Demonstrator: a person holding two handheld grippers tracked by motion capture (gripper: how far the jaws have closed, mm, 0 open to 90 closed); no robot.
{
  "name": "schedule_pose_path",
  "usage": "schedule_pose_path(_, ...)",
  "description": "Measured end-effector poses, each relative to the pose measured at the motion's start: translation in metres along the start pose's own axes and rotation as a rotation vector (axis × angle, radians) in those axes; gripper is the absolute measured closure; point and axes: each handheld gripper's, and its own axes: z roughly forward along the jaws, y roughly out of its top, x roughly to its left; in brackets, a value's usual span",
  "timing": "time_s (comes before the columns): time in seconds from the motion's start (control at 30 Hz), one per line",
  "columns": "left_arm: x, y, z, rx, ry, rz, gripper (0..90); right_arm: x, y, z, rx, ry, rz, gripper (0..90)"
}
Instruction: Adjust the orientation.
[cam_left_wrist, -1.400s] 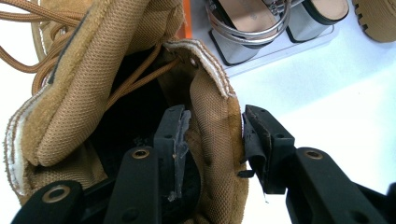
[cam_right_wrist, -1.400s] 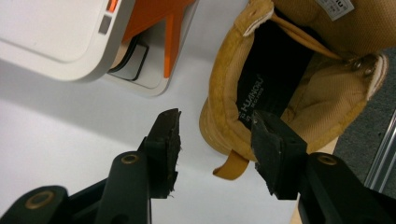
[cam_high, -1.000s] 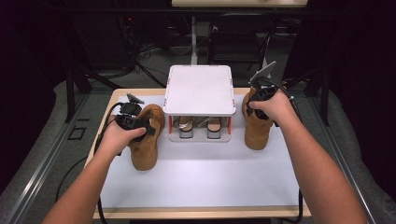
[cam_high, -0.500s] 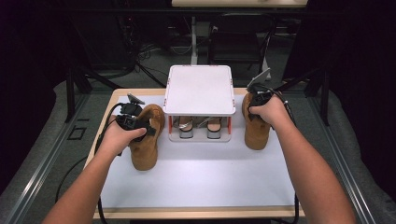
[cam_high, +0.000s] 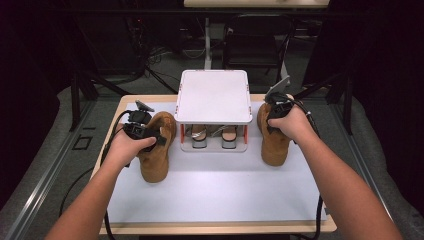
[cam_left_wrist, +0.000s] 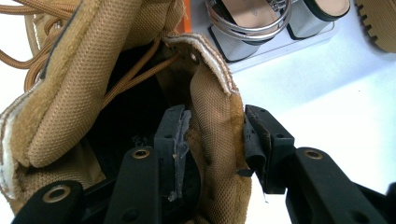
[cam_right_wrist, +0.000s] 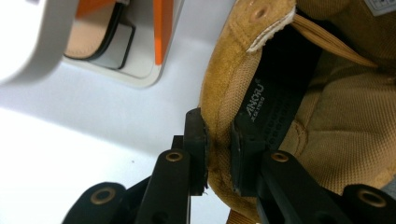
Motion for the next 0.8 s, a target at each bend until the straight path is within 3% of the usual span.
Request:
schedule_pose_path(0.37,-0.001,0.000,0.000,0.003,0.003,-0.001,59.8,0.006,-0.024,-0.004,0.001,0.012,-0.003,79.2)
schedule_pose_path(0.43,-0.001,0.000,0.000,0.004,0.004,-0.001,59.8,0.009,-0.029,-0.005,0.026,0.009,-0.031,79.3)
schedule_pose_path(0.63,-0.001,0.000,0.000,0.006,0.006,-0.002,59.9,0.025,-0.045,-0.003,0.036,0.012,-0.074,79.5)
schedule_pose_path(0.8,-0.001,0.000,0.000,0.007,0.006,0.000,59.9,0.031,-0.051,-0.004,0.043,0.021,-0.099,79.5)
